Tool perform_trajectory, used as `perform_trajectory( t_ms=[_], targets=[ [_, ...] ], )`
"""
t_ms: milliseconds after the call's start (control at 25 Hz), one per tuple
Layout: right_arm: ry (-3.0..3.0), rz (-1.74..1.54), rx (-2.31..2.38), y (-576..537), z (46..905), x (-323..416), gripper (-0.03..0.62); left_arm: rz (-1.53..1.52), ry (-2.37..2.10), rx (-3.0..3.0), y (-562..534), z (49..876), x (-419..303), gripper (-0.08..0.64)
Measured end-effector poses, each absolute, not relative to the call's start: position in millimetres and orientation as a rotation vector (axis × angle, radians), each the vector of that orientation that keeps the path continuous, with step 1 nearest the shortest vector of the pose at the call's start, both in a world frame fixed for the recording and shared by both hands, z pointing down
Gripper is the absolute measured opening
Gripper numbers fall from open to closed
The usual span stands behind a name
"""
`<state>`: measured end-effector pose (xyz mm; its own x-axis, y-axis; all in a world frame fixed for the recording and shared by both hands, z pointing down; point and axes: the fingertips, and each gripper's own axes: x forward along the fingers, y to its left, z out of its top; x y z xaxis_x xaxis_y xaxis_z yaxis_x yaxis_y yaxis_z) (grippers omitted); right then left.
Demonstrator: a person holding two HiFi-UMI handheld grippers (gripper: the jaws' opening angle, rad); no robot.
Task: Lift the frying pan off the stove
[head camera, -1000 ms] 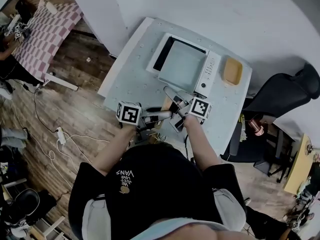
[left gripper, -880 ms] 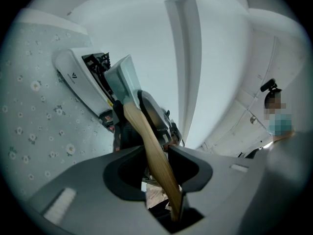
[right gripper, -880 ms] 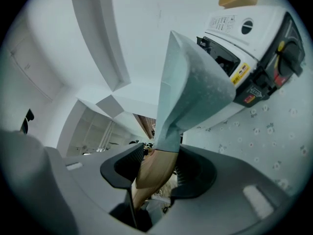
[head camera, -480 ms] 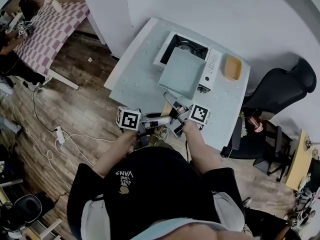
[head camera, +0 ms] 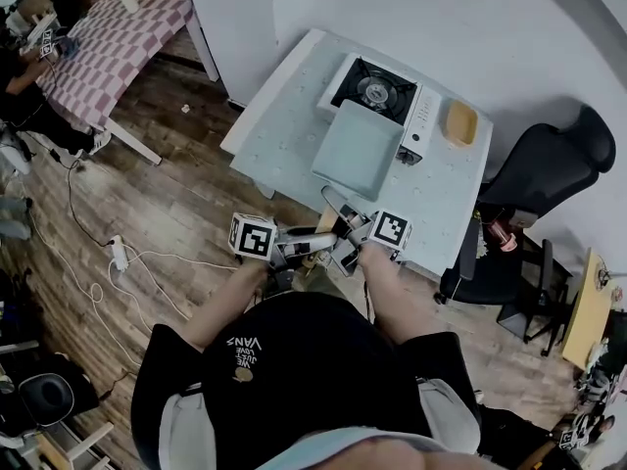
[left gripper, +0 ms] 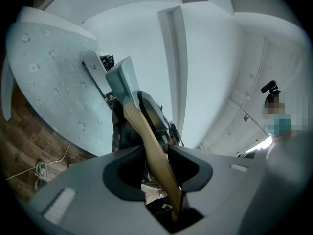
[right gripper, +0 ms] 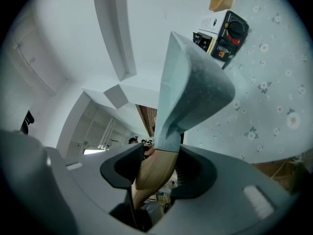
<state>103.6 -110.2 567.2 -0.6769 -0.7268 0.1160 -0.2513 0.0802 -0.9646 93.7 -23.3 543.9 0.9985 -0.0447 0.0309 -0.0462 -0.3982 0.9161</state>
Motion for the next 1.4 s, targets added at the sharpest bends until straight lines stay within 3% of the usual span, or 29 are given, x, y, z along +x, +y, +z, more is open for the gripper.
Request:
perform_trajectory(
  t_ms=[840,1400],
  targets=[
    [1.997,-1.641,-0.995,4,569,71,0.187,-0.026,-0.077,1.978,91,543,61,0.141],
    [2.045,-1.699,-0.934,47,564,114,0.187,-0.074,-0.13,1.969,136,537,113,0.141]
  ],
)
